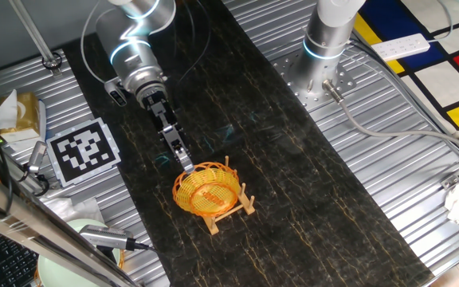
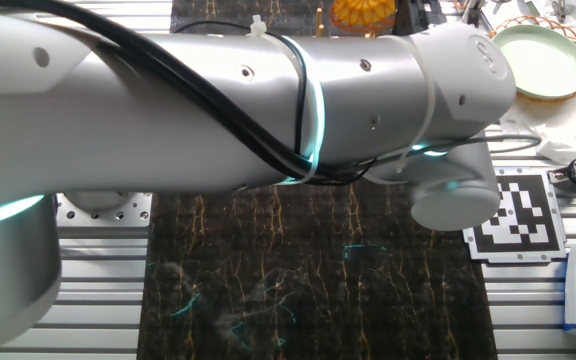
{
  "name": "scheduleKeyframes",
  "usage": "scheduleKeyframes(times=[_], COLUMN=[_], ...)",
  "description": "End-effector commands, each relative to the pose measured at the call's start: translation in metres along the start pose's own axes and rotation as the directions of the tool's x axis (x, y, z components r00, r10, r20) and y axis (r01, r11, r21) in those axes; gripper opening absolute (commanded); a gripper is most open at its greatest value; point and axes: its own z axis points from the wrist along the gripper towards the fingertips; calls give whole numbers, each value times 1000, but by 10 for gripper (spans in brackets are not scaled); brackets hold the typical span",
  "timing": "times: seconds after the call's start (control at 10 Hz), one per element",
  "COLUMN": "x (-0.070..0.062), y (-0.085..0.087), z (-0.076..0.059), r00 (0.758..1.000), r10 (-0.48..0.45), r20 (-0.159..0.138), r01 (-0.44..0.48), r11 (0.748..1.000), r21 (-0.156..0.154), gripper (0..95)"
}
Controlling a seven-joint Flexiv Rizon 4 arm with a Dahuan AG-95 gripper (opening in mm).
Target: Put the dish on the dish rack
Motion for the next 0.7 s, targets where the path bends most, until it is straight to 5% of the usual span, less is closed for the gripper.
scheduleKeyframes(times=[0.1, 0.7], x=[0, 1], y=[-1, -8], z=[-1, -2], r00=[1000, 998], r10=[20, 44], r20=[-5, 45], r01=[-20, -44], r11=[1000, 999], r21=[2, -9], gripper=[0, 0])
